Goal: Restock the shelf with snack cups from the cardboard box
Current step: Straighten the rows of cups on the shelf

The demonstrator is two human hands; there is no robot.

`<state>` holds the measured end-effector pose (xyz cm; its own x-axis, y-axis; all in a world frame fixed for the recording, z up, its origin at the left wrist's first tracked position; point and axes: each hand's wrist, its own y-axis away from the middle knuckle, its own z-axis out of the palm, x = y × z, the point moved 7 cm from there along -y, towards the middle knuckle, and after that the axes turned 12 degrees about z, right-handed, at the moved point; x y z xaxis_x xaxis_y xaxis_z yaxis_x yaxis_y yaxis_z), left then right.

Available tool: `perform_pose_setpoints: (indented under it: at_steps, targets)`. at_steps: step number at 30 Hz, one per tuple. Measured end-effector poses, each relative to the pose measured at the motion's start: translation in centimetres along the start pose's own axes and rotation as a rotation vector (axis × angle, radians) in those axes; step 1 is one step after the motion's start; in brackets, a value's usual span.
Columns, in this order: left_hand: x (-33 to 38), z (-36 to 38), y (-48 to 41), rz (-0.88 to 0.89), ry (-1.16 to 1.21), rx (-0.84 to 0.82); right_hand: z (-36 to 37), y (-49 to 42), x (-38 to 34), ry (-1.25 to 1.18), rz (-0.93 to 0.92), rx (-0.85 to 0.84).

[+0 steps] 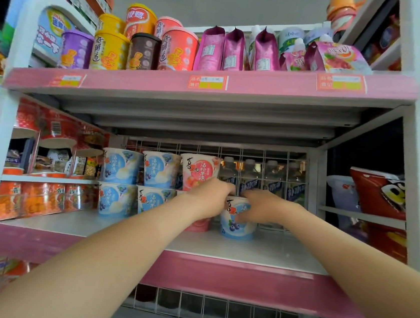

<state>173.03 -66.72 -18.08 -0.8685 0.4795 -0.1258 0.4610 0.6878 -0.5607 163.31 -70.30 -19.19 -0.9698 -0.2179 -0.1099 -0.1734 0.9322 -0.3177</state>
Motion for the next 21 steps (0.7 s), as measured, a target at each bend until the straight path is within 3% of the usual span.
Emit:
perform_pose_setpoints:
  at_steps: [3, 8, 21]
  targets:
    - [-0.4, -0.1, 0.5, -0.094, 0.201, 0.082, 0.7, -0.2, 0.6, -0.157, 0.086, -0.041]
    - [0.8, 0.7, 1.8, -0.220, 0.505, 0.127, -0.1, -0.2, 0.6, -0.251, 0.089, 0.076]
    - [1.6, 0.0, 1.6, -0.119, 0.508, 0.046, -1.2, 0.6, 1.6, -0.428, 0.173, 0.121]
